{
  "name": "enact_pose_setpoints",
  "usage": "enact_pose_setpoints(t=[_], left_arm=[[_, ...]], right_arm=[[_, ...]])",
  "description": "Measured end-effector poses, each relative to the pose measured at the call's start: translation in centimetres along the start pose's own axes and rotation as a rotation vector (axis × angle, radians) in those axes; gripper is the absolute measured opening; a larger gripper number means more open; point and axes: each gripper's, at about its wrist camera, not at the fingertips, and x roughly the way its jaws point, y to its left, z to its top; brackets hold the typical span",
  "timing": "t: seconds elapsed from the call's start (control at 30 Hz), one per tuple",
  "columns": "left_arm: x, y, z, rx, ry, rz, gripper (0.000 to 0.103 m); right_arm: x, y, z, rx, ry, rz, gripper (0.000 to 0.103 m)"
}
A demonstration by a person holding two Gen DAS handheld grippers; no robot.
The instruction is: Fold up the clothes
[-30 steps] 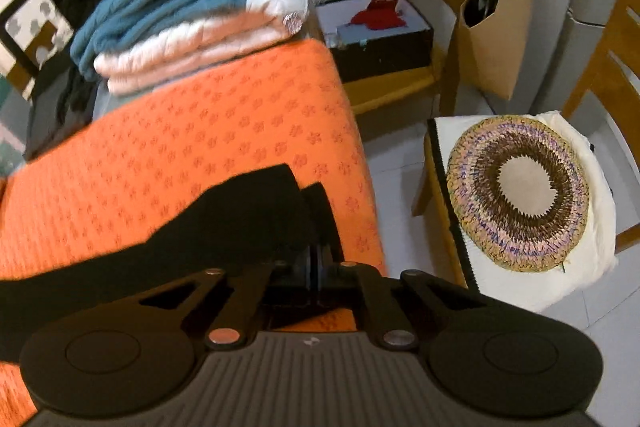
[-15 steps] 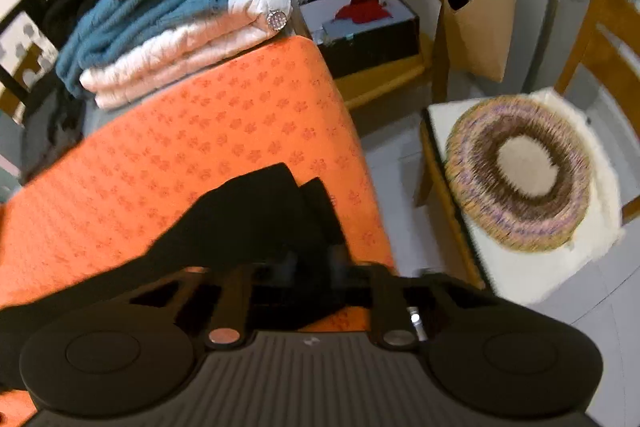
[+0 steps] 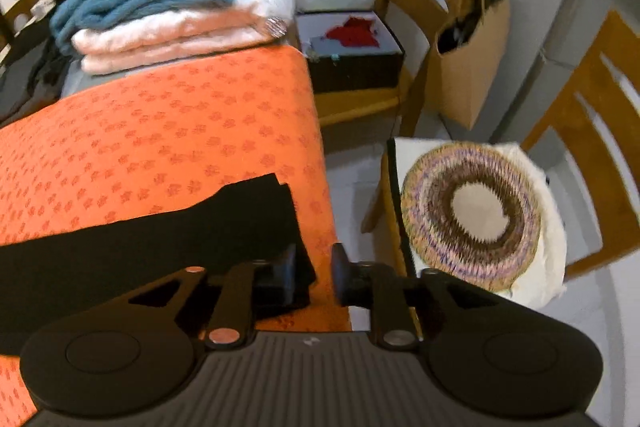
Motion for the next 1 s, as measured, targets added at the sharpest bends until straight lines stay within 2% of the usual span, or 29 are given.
enact_pose_setpoints(t=[0.03, 0.2, 0.4, 0.67, 0.8, 1.0], left_arm=[[-0.1, 0.2, 0.0, 0.0, -0.004, -0.001, 0.062], [-0.1, 1.9, 0.1, -0.002, -0.005, -0.008, 0.062], [-0.2, 4.7, 1.2, 0.03, -0.007, -0.019, 0.063], [0.3, 8.5, 3.6, 0.093, 0.005, -0.05, 0.066], [0.9, 10.1, 4.7, 0.143, 0.016, -0.061, 0.067], [2.0, 12.6, 6.3, 0.199, 0.026, -0.09, 0.071]], right_arm=[[-0.5, 0.4, -0.1, -0.023, -0.008, 0.005, 0.034], [-4.1, 2.9, -1.3, -0.076, -0.047, 0.107, 0.063], [-8.2, 7.9, -3.6, -0.142, -0.082, 0.208, 0.084], [-12.2, 15.6, -6.7, -0.181, -0.076, 0.287, 0.094], [-13.3, 19.7, -8.3, -0.2, -0.053, 0.314, 0.1], [-14.1, 25.4, -10.8, -0.225, -0.041, 0.347, 0.103]])
